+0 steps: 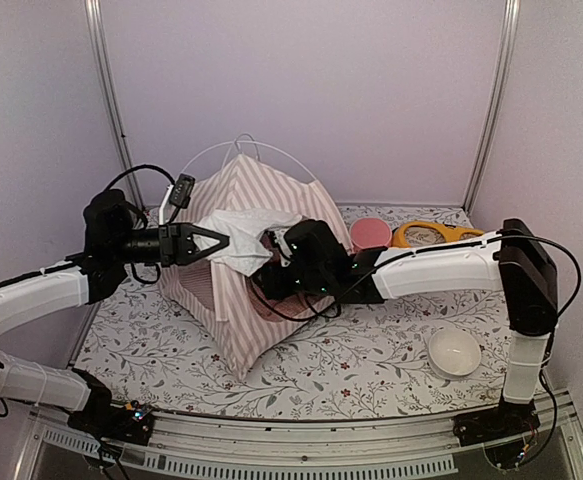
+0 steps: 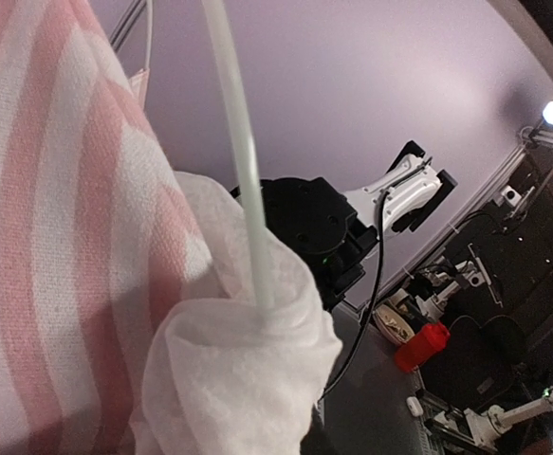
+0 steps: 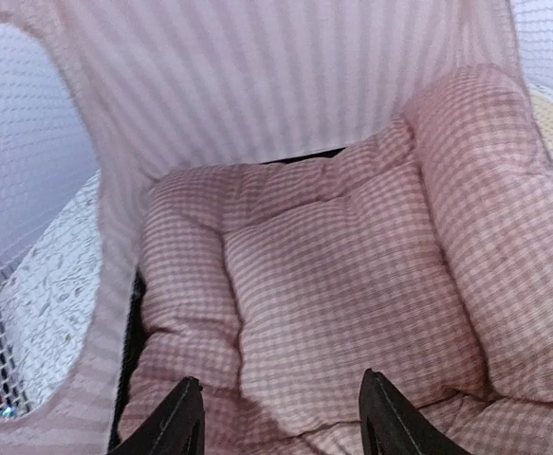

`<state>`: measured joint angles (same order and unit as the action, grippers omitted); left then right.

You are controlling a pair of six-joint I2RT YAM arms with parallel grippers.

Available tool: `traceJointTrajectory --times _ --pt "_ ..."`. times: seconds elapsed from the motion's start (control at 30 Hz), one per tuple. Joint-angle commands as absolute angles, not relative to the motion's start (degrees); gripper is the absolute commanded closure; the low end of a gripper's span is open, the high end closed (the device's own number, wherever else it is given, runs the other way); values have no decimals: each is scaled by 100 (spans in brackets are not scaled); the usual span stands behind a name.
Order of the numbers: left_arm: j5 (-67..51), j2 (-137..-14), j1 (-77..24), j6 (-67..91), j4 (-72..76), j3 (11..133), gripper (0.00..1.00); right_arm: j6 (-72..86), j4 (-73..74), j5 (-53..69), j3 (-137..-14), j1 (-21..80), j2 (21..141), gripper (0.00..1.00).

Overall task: Set up the pet tent
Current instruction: Adjust the cushion in the tent.

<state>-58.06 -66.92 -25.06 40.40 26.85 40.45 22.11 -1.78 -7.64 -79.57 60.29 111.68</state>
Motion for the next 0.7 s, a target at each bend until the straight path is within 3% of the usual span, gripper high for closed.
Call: traceJointTrajectory --times 0.0,0.13,0.27,0.37,0.57,0.67 --pt "-6304 -6690 -2461 4608 3282 4084 100 1805 -495 -2416 -8132 5976 11465 43" --pt "-6512 -6684 -2475 5066 3623 4106 100 1280 -794 -3489 -8346 5979 11802 37" --pt "-6731 -6669 -2496 5269 3687 4223 100 442 -1176 -4156 -8699 5969 12175 24" --pt "-6814 -6587 -2497 5218 3504 4297 100 155 -628 -4370 -9238 5832 12578 23" --pt "-6955 -6364 -2505 5073 3353 4359 100 1277 1244 -2884 -10436 5405 13736 24" --pt "-7032 -6392 -2505 5035 3373 4363 100 1427 2258 -2118 -11601 5405 14498 22"
